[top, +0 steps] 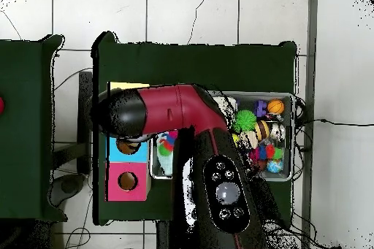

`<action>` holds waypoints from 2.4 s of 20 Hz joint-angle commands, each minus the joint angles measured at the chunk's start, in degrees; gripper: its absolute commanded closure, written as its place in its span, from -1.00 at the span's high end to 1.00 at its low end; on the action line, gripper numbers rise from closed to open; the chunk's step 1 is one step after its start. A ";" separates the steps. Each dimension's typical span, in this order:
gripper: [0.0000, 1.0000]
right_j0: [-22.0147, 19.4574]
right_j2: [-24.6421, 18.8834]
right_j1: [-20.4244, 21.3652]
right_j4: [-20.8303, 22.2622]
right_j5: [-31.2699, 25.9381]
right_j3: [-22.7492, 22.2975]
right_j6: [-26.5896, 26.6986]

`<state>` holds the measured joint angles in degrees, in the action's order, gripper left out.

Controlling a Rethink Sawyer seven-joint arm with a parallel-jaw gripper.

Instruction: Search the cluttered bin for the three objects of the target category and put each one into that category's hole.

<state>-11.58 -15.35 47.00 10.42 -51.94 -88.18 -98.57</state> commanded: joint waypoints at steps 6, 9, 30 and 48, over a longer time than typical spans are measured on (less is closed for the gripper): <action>-1.00 4.25 7.84 -7.19 0.47 6.34 6.01 -18.89; -1.00 5.42 8.70 -7.62 -0.17 6.74 6.53 -19.21; -1.00 13.17 10.76 -7.76 -8.09 0.62 9.96 -19.91; -1.00 14.37 15.10 -10.92 -9.51 3.23 6.90 -19.42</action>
<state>3.15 -1.91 40.38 2.35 -47.39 -78.47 -102.70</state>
